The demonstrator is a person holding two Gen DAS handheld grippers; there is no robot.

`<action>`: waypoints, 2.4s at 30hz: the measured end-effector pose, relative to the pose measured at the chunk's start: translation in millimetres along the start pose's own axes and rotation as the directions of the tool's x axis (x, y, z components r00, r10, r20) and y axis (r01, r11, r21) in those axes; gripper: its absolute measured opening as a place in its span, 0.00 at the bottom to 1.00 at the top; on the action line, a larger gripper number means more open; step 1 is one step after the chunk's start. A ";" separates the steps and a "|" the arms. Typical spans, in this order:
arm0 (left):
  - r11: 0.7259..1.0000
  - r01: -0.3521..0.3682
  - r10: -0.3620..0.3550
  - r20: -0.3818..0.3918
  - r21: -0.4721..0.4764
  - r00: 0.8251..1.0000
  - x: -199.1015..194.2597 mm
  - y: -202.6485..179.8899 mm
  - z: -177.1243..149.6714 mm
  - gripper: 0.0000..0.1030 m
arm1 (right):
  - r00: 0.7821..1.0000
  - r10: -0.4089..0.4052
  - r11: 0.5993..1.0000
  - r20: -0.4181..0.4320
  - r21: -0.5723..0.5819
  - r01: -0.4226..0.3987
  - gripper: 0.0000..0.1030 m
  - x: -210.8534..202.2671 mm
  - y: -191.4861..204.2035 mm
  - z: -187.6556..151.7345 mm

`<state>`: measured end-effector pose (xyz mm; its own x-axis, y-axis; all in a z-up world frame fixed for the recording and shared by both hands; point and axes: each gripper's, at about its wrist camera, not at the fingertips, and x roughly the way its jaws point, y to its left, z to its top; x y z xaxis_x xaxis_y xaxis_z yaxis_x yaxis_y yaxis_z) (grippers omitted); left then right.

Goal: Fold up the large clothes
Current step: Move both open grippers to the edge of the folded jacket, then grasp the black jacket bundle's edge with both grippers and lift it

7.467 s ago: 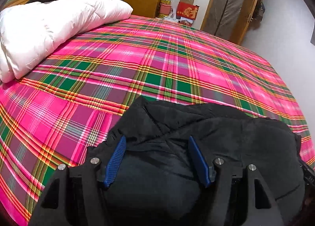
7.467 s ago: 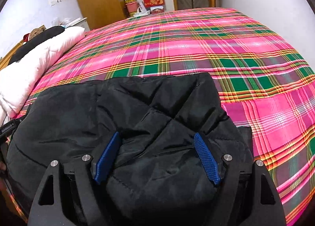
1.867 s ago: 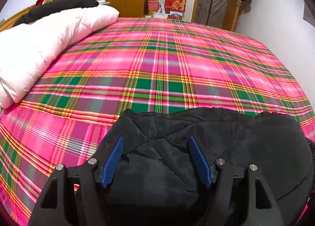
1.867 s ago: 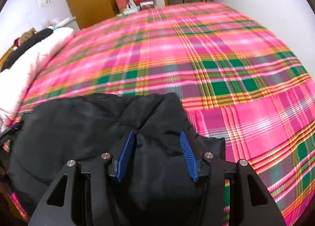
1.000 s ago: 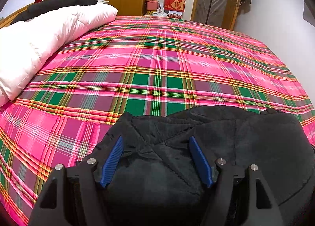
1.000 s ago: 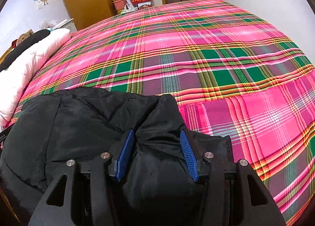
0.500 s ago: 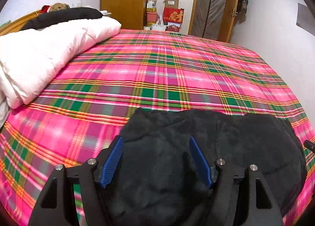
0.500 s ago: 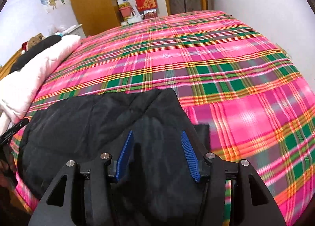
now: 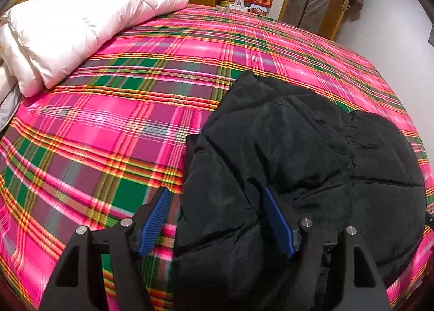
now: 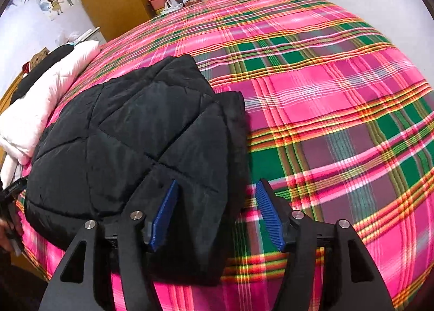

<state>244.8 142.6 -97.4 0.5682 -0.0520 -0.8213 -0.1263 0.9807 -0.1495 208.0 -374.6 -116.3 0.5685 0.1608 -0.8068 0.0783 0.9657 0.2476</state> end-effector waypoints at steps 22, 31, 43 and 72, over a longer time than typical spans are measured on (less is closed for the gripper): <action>0.952 0.225 -0.242 -0.060 -0.208 0.968 43.7 29.9 4.1 0.86 | 0.992 0.118 0.990 -0.043 0.077 -0.115 0.61 36.7 -19.4 12.4; 0.910 0.316 -0.345 -0.066 -0.269 0.936 69.4 38.1 7.8 0.93 | 0.974 0.214 0.973 -0.069 0.108 -0.206 0.65 60.1 -25.2 18.1; 0.901 0.332 -0.366 -0.079 -0.279 0.927 50.7 34.1 -17.1 0.87 | 0.957 0.271 0.951 -0.104 0.183 -0.250 0.61 55.4 -29.9 2.9; 0.931 0.312 -0.321 -0.019 -0.187 0.947 38.7 3.4 8.3 0.34 | 0.959 0.268 0.958 -0.085 0.130 -0.256 0.23 48.9 -9.5 17.3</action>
<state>273.2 145.5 -125.1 0.5634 -0.3678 -0.7399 -0.0923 0.8619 -0.4987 249.2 -379.4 -148.8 0.4966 0.4309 -0.7535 0.0355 0.8573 0.5137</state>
